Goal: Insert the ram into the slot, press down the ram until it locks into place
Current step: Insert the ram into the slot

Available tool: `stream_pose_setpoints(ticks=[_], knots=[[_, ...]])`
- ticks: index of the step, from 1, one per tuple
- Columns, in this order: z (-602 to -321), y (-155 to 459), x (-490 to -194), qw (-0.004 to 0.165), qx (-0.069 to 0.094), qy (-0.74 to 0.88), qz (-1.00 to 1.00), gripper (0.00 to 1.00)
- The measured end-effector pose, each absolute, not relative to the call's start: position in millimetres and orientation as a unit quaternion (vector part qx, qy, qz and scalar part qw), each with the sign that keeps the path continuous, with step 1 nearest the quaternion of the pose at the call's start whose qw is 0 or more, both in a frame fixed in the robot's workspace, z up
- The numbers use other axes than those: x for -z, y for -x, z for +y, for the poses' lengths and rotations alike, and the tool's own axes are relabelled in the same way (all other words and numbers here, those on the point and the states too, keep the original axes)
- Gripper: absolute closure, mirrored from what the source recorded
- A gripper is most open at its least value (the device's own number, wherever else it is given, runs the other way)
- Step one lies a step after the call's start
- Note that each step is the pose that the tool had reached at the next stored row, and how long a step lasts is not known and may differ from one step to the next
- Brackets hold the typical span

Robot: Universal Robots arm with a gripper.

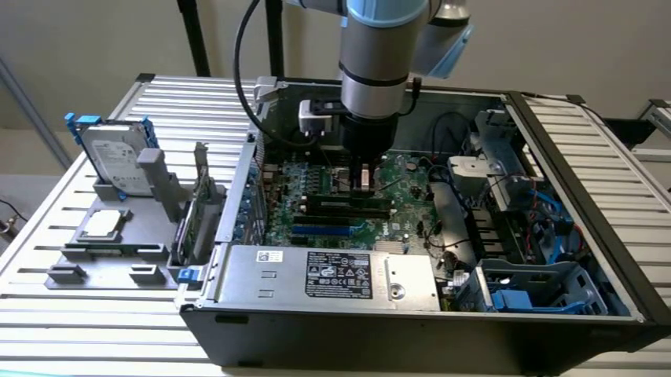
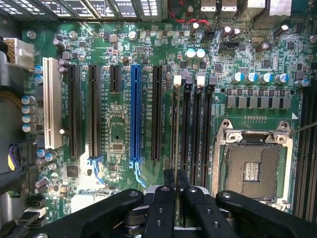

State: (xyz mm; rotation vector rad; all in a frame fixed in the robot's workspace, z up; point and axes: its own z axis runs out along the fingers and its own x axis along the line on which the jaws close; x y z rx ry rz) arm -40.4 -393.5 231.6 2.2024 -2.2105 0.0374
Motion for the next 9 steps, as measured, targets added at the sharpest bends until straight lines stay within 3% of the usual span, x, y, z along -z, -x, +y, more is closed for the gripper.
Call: stream_pose_setpoints(ticks=[9], knots=[[-393.5, 41.5, -229.9, 0.009, -0.013, -0.706, -0.708, 0.87]])
